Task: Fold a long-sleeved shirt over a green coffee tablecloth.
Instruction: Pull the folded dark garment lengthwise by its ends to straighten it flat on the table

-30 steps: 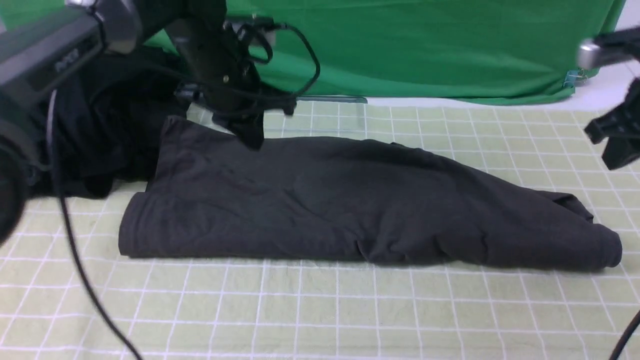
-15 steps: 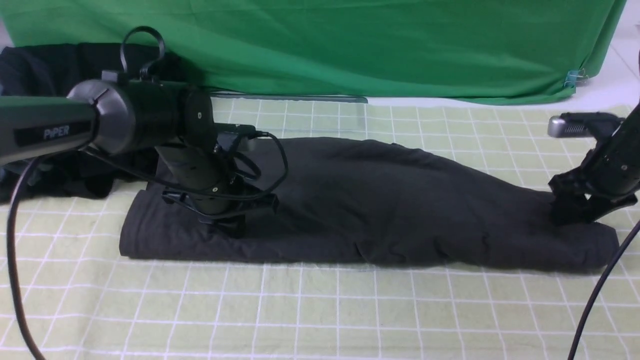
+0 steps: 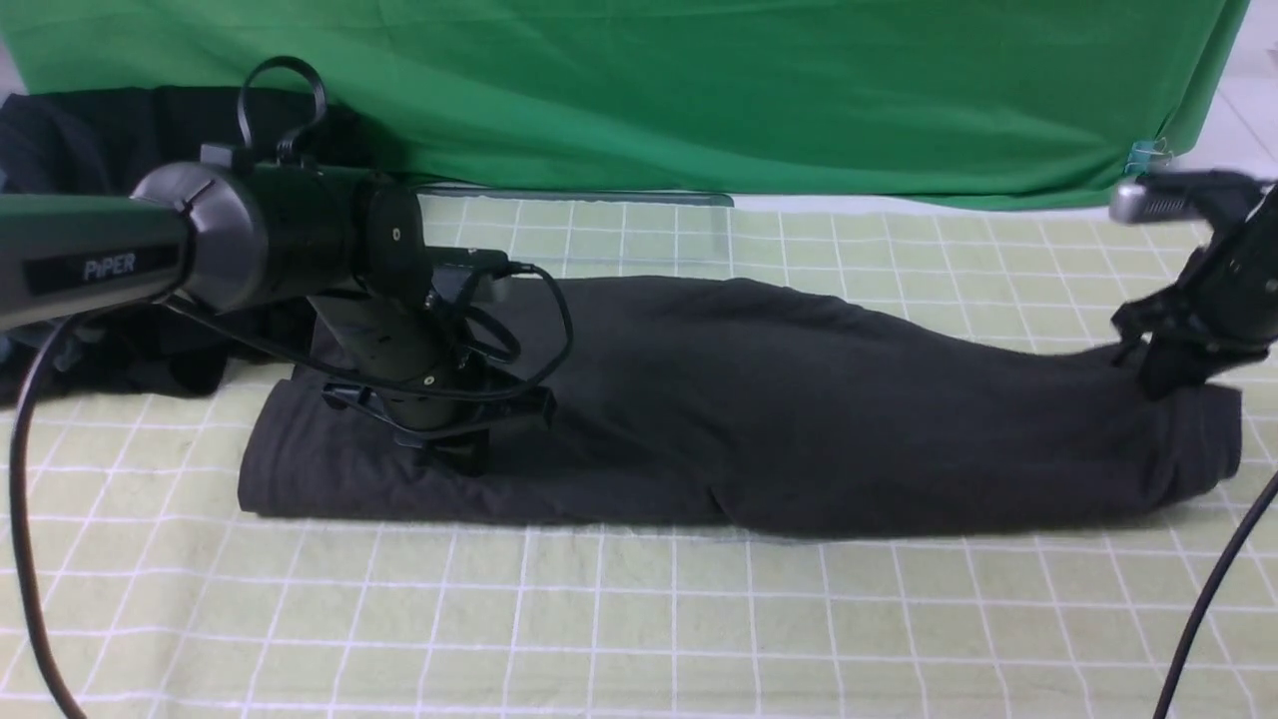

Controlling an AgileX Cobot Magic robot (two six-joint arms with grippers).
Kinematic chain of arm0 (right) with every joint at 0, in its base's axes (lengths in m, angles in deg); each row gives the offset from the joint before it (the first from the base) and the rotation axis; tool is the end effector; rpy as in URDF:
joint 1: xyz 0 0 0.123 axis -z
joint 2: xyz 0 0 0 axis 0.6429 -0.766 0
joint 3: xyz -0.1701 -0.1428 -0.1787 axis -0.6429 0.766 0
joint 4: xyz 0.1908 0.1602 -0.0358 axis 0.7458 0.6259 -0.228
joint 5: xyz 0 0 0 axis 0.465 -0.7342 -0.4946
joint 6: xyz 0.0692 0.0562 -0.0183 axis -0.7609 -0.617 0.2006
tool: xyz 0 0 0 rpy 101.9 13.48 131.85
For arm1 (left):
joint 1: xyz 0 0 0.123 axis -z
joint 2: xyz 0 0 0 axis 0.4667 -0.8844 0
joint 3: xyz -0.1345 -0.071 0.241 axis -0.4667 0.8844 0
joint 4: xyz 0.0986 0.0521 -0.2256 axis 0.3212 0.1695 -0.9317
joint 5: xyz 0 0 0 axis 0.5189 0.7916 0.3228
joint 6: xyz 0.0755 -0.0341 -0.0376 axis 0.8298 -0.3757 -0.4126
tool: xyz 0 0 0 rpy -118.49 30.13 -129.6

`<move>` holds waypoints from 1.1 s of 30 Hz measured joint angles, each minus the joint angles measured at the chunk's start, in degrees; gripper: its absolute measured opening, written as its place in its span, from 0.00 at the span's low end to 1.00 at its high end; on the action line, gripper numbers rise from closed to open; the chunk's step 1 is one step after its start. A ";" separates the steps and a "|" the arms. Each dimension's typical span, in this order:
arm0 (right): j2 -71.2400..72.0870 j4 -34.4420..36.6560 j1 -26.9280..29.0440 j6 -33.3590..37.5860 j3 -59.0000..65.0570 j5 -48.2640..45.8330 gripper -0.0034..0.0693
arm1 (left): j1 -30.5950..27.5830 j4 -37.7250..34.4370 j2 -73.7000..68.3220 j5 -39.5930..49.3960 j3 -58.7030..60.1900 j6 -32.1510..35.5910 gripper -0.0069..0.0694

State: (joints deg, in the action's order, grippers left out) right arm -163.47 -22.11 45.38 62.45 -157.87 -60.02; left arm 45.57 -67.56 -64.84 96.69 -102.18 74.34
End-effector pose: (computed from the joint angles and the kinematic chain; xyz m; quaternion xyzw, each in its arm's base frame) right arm 0.4265 -0.0287 0.2097 -0.0651 0.9892 0.0436 0.1240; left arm 0.3833 -0.1280 0.1641 0.1009 0.9846 -0.0570 0.1308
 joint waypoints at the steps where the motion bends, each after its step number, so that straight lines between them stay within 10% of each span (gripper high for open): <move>1: 0.01 -0.79 0.00 0.00 0.00 0.05 0.11 | 0.00 0.00 0.00 0.00 0.00 0.00 0.09; 14: -0.06 -6.51 0.40 -4.51 -0.88 -1.35 0.57 | -0.07 -0.35 0.00 0.06 0.00 0.05 0.09; 27: -4.61 -0.45 -0.84 2.90 -1.06 2.77 0.56 | -0.07 -0.65 0.00 0.06 0.00 0.05 0.09; 33: -5.36 -0.29 -0.84 3.78 -1.05 0.82 0.25 | -0.07 -0.78 0.00 0.06 0.00 0.05 0.09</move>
State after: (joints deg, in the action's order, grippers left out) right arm -168.83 -22.40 44.54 66.23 -158.92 -59.20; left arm 45.50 -68.35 -64.84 96.75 -102.18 74.39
